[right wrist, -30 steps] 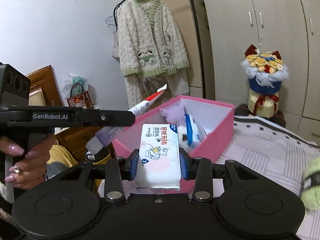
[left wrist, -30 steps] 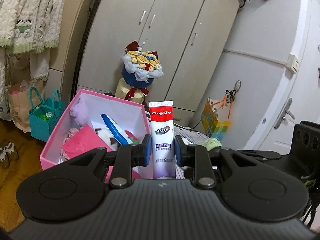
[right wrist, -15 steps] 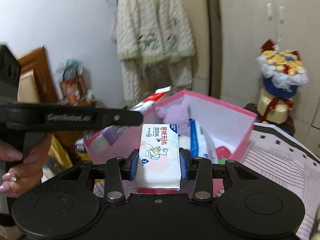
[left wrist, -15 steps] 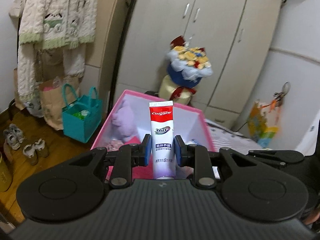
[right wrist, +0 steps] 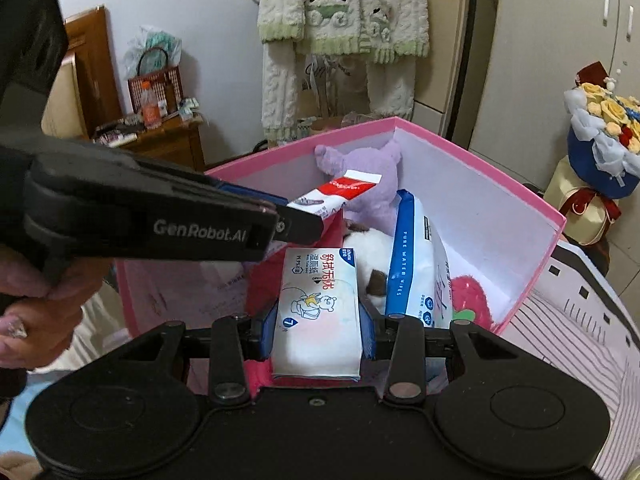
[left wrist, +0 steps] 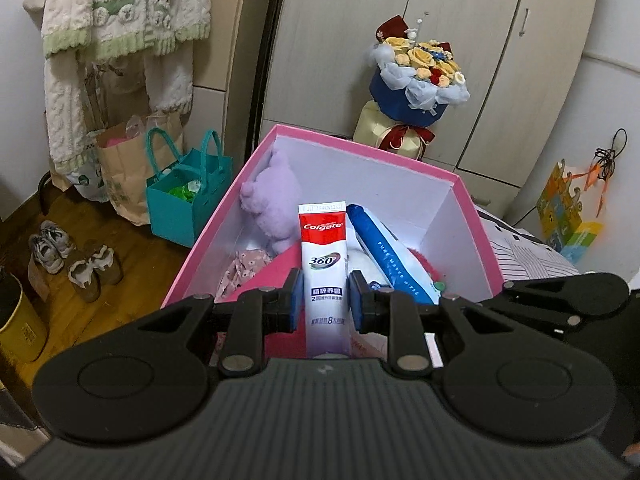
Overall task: Organize soft objects
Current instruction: 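Lower both items into the box and open both tools, then withdraw both tools from the box back over the table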
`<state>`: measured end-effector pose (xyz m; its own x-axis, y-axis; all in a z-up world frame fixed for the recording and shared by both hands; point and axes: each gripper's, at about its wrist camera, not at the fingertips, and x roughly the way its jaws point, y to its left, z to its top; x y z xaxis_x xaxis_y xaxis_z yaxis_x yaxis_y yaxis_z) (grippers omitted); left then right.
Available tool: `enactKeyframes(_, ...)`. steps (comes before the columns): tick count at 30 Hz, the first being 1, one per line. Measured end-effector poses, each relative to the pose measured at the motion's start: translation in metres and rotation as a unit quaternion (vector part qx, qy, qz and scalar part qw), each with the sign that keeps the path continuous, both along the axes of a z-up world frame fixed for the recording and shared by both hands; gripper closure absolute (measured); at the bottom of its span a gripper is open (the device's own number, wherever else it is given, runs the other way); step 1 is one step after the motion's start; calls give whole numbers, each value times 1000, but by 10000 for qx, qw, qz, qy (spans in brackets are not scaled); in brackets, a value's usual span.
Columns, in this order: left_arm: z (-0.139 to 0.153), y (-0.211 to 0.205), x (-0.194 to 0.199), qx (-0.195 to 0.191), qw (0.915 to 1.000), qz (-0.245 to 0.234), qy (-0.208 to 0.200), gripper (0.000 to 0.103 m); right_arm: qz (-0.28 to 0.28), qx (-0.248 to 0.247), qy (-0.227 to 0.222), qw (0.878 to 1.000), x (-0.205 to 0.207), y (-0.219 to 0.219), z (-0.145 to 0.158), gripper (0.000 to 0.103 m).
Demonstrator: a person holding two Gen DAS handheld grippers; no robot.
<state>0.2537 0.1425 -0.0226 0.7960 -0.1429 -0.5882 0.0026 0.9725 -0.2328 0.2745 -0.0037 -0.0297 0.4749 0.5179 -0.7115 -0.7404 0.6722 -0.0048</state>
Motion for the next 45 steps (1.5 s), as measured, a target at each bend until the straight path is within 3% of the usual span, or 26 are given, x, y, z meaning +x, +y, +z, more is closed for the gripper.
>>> enactKeyframes(9, -10, -4, 4, -9, 10000, 43, 84, 79, -22, -170, -186, 9997, -5, 3, -3, 55)
enactKeyframes(12, -7, -3, -4, -27, 10000, 58, -9, 73, -99, 12, -260, 9996, -12, -5, 5, 49)
enactKeyframes(22, 28, -6, -49, -22, 9995, -202, -226, 63, -438, 890, -387, 9943, -54, -59, 52, 49)
enactKeyframes(25, 39, -11, -63, 53, 9991, -337, -243, 62, -487, 962, -438, 9932, -71, -74, 66, 48)
enactKeyframes(30, 57, -23, -92, 100, 9964, -768, -335, 57, -590, 980, -469, 9923, -96, -94, 82, 33)
enactKeyframes(39, 82, -52, -144, 286, 9883, -1386, -565, 43, -887, 959, -582, 9897, -141, -136, 93, 21)
enactKeyframes(45, 95, -69, -171, 603, 9828, -1498, -896, 30, -1154, 837, -742, 9870, -167, -165, 96, 20)
